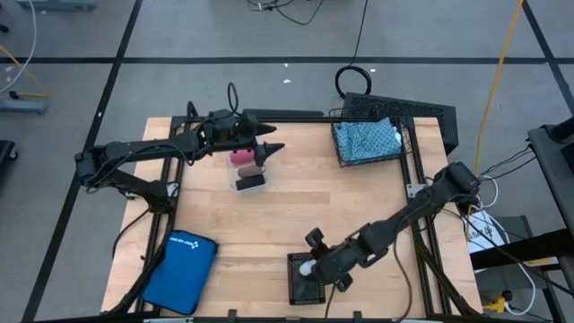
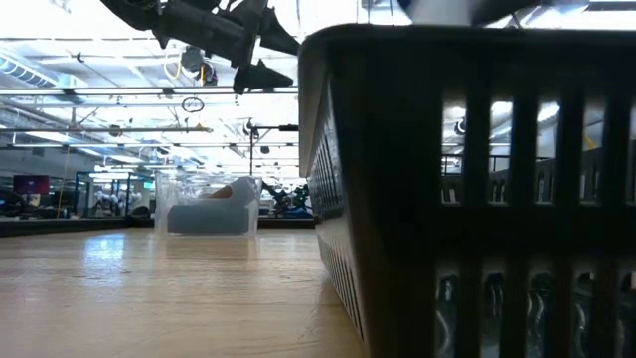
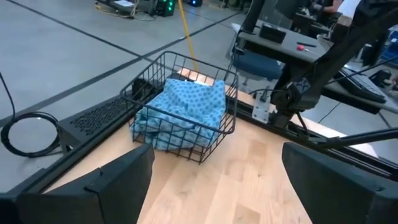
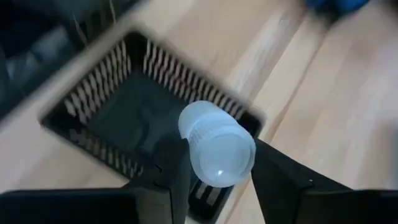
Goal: Pick & Place Medicine items
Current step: Put the top left transparent pill bottle into the black bin, then put the left transparent pill bottle into the black bin
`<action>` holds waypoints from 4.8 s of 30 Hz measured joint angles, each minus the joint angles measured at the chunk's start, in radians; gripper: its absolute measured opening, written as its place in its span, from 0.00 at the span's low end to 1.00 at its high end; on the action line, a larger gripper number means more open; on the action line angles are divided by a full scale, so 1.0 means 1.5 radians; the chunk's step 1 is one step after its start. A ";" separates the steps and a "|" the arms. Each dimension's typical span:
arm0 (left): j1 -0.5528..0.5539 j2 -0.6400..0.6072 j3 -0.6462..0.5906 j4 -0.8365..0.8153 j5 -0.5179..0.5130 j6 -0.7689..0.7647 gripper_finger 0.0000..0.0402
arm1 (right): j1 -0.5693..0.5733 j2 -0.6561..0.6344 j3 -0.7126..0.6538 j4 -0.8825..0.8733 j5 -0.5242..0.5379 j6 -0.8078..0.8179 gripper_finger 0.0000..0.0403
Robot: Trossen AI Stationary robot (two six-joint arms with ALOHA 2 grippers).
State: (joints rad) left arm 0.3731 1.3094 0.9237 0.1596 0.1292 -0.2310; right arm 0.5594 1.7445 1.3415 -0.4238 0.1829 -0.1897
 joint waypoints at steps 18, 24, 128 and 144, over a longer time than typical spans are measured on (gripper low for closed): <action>-0.027 0.000 0.000 0.001 0.000 0.013 0.90 | -0.003 0.058 0.000 -0.066 -0.002 -0.010 0.32; -0.027 0.000 0.000 0.001 0.000 0.028 0.90 | -0.012 0.058 0.000 -0.077 -0.002 -0.012 0.34; 0.248 -0.234 -0.553 -0.054 -0.256 -0.105 0.90 | -0.242 -0.568 -0.565 0.590 0.207 -0.057 0.40; 0.248 -0.104 -0.579 0.183 -0.307 -0.057 0.90 | -0.242 -0.567 -0.565 0.591 0.208 -0.058 0.40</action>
State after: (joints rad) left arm 0.7456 1.1538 0.0551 0.4336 -0.3309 -0.3164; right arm 0.1970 0.8944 0.4946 0.4629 0.4946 -0.2764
